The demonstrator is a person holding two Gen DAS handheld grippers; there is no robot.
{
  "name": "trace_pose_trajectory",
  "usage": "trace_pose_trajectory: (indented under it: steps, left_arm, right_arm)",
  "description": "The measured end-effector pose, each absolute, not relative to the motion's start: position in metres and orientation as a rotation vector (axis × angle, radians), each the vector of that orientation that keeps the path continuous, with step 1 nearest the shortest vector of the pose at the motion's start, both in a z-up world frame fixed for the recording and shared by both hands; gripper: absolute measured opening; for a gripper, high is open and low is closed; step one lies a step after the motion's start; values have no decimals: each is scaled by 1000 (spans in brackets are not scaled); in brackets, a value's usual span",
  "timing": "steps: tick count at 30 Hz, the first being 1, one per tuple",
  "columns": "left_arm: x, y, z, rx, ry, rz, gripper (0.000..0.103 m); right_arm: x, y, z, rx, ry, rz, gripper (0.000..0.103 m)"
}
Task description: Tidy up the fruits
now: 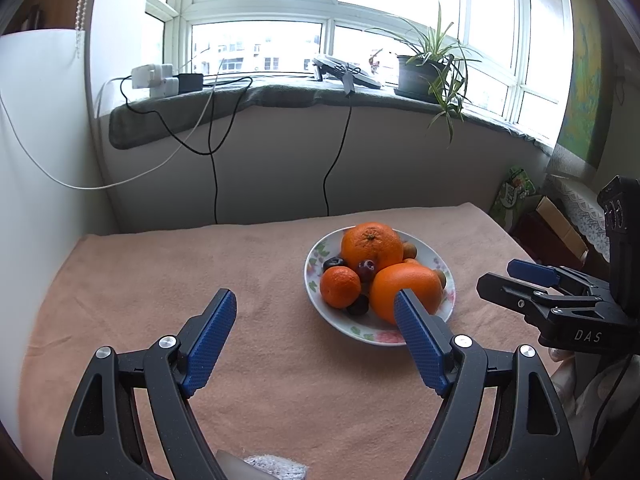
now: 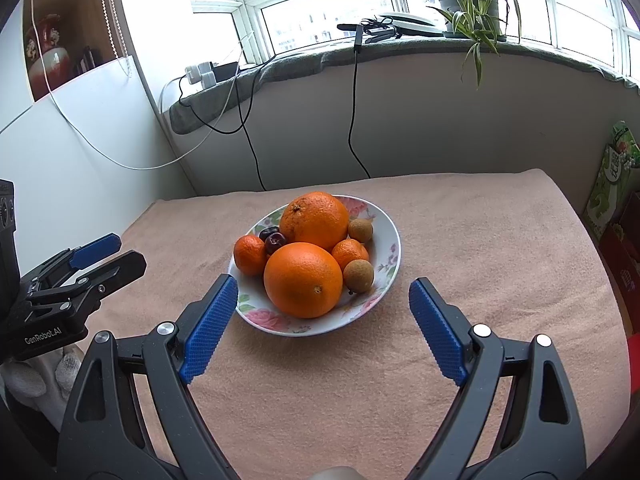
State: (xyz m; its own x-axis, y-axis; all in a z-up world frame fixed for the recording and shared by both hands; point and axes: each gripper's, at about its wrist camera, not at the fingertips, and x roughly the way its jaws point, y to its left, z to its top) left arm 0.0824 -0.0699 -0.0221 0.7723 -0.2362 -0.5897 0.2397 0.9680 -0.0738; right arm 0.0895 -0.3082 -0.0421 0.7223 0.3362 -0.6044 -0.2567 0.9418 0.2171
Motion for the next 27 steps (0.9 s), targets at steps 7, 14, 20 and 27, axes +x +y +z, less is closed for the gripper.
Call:
trace_pose_trajectory:
  steps: [7, 14, 20, 27]
  left_arm:
    - [81, -70, -22, 6, 637, -259, 81]
    - [83, -70, -22, 4, 639, -258, 81]
    - [84, -67, -23, -5, 635, -252, 81]
    - [85, -67, -25, -1, 638, -251, 81]
  right_arm:
    - [90, -309, -42, 122, 691, 331, 90]
    - [90, -307, -45, 124, 699, 326, 90]
    - [90, -307, -47, 134, 708, 321, 90]
    - [90, -310, -48, 142, 710, 307, 90]
